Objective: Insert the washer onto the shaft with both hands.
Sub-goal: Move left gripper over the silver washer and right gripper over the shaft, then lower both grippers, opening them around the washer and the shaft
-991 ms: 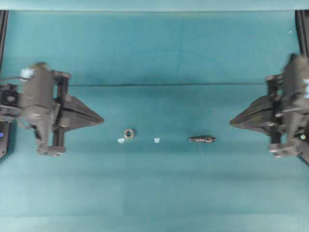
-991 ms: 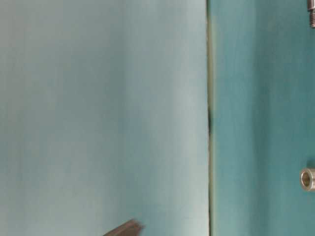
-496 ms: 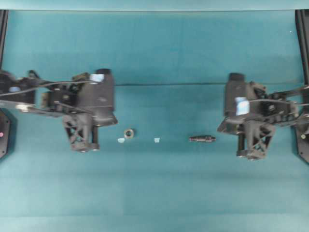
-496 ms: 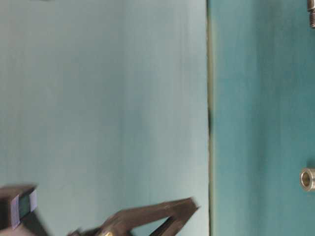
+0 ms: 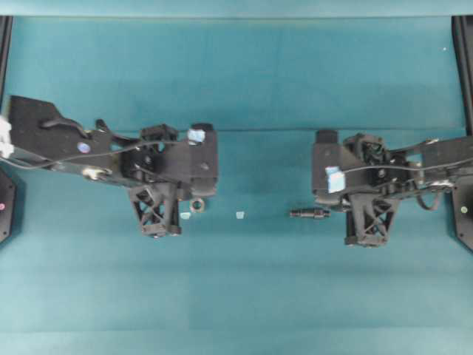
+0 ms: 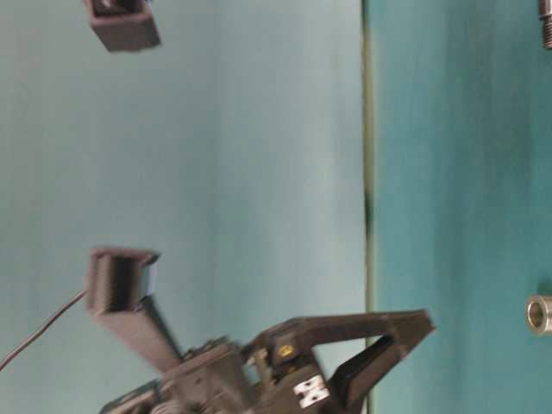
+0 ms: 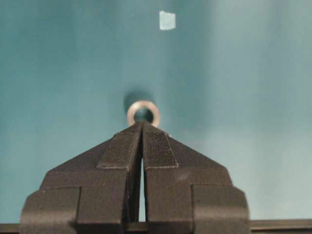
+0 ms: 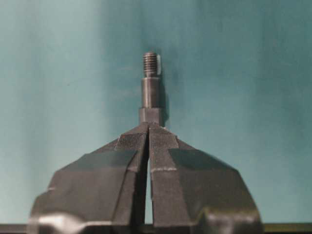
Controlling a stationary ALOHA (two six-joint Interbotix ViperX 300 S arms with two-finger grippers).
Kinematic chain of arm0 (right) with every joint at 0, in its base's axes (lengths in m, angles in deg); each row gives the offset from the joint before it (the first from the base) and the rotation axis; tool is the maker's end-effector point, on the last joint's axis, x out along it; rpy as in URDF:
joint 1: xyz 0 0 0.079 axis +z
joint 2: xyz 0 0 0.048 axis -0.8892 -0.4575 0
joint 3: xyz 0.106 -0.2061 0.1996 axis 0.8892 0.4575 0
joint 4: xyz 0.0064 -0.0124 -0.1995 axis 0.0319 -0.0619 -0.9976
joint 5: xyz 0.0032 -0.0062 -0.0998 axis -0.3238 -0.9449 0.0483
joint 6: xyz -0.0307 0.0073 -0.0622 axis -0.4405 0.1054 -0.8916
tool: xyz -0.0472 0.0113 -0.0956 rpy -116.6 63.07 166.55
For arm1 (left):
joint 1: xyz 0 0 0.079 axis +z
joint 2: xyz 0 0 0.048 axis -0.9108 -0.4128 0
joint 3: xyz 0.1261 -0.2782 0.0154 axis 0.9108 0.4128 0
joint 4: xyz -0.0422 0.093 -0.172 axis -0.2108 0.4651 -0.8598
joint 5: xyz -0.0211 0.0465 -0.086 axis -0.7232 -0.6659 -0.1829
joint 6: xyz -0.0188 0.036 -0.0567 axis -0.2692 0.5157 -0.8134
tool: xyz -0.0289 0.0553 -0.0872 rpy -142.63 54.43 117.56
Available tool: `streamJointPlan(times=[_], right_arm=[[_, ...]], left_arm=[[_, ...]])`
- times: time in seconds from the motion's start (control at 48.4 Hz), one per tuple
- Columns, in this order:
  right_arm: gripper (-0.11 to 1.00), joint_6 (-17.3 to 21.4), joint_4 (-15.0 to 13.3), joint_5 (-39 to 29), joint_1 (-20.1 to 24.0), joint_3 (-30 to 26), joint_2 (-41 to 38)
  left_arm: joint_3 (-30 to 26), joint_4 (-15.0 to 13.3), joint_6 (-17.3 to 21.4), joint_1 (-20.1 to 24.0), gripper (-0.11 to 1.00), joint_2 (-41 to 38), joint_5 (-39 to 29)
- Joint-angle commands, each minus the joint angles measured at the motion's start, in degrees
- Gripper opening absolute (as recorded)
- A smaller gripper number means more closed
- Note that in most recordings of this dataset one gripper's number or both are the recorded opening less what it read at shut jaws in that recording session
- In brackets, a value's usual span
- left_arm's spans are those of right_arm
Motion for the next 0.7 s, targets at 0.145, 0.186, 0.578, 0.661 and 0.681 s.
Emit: streamJointPlan(times=[0.145,0.186,0.578,0.661,0.681], right_arm=[[-0.09,-0.7,-0.1,0.9,0.1,-1.4,-1.8],[-0.09,-0.7,-0.1,0.9,0.1,-1.6,-1.9],[-0.07,-0.4,-0.1,2.2,0.0,-1.2,-2.5],[-0.04,-0.5,-0.1,2.2,0.0,-1.2,-2.5],[-0.02,-0.5,-0.1,2.1,0.0,-1.2,-2.5]], left_arm=[[-1.9,0.2,1.3,0.6,0.02,-2.1,-0.6],[-2.0,0.2,1.4,0.6,0.02,-2.5,-1.1],[-1.8,0.2,1.4,0.6,0.02,-2.5,0.4],[-1.7,0.2,1.4,0.6,0.02,-2.5,0.4],[-1.7,0.2,1.4,0.6,0.03,-2.5,0.4]])
